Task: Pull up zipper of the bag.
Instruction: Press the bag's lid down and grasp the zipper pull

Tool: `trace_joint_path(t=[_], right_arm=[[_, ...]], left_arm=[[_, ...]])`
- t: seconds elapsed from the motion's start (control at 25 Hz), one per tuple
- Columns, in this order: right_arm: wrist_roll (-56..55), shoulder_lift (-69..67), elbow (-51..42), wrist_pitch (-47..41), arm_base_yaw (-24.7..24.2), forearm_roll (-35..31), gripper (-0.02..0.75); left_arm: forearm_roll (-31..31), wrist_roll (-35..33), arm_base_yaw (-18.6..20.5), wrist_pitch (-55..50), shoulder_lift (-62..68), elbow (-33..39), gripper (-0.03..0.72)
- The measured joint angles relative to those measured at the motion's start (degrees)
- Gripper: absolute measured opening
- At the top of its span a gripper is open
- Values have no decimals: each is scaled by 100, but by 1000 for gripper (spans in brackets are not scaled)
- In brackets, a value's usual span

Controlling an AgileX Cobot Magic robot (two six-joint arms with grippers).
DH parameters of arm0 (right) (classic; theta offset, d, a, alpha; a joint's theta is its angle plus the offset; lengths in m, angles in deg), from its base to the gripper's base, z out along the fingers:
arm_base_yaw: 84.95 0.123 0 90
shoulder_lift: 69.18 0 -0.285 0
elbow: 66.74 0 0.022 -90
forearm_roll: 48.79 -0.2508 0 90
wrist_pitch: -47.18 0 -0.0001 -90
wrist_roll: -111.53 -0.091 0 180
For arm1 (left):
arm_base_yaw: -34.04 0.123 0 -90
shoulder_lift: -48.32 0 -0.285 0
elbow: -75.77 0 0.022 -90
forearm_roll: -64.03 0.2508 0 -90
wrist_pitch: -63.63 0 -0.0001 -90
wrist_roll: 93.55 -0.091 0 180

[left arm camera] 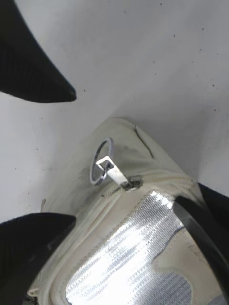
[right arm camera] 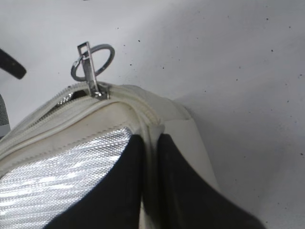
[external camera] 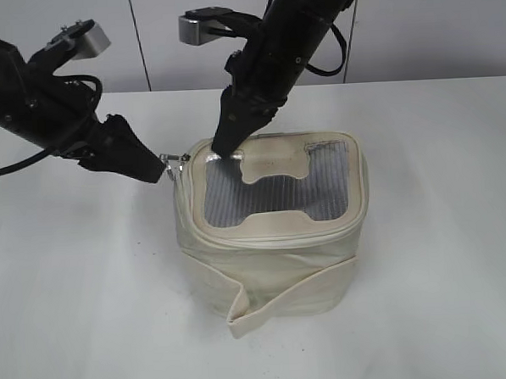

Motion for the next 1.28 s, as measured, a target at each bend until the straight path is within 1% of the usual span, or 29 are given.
trace_joint_path(t=[0.24, 0.4, 0.56, 0.76, 0.88, 0.96, 1.04, 1.12, 1.24, 1.28], right_arm=[[-2, 0, 0, 0, 0, 0, 63], [-6, 0, 0, 0, 0, 0, 62], [-6, 0, 0, 0, 0, 0, 62], [-6, 0, 0, 0, 0, 0, 62], [-8, 0, 0, -5, 0, 0, 62], [-13, 0, 0, -5, 0, 6, 62], [-19, 0, 0, -5, 0, 6, 62], [-24, 0, 0, -5, 0, 6, 62], [-24, 0, 0, -5, 0, 6, 62], [-24, 0, 0, -5, 0, 6, 62]], left_arm=[[-41, 351, -284, 342, 0, 0, 560], [3, 485, -353, 538, 0, 0, 560], [227, 657, -387, 693, 0, 0, 560], [277, 698, -504, 702, 139, 0, 560], [277, 713, -579, 765, 221, -7, 540], [281, 713, -597, 789, 234, -7, 491], [285, 713, -604, 774, 234, -7, 414], [279, 713, -622, 739, 234, -7, 306], [274, 713, -627, 700, 234, -7, 179], [274, 713, -635, 692, 228, -7, 146]])
